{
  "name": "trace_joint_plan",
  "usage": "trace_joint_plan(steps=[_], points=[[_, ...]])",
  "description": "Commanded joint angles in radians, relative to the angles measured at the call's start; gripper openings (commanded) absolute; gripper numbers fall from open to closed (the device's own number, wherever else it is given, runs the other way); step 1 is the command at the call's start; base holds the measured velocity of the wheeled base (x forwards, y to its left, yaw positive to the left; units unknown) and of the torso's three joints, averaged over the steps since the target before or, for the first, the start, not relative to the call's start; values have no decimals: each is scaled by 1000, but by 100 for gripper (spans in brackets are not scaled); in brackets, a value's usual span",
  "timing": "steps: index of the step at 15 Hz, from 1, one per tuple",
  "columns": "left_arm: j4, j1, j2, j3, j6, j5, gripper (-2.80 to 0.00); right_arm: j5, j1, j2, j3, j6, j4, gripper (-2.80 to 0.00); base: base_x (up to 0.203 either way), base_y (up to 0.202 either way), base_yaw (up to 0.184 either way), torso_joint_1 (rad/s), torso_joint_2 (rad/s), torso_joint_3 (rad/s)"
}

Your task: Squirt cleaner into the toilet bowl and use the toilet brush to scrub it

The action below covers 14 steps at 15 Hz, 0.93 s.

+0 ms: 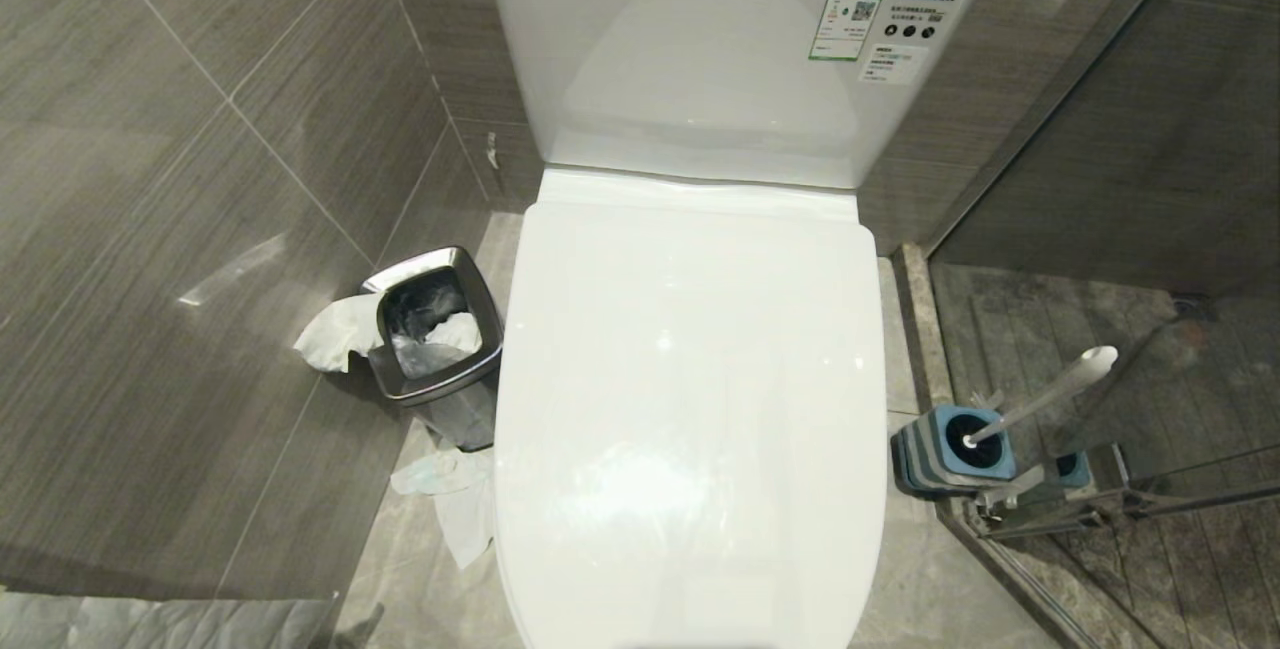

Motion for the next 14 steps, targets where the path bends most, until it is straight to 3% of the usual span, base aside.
trace_joint_plan(steps=[1,3,7,14], points=[[0,0,1,0,1,0,-280,12,0,1,0,-40,-1,-280,0,0,0,0,0,0],[0,0,1,0,1,0,-280,15,1,1,0,-54,-2,-280,0,0,0,0,0,0],[0,0,1,0,0,0,-280,-25,1,1,0,64,-2,-280,0,0,0,0,0,0],[0,-1,1,0,1,0,-280,-26,2,1,0,66,-2,-280,0,0,0,0,0,0]])
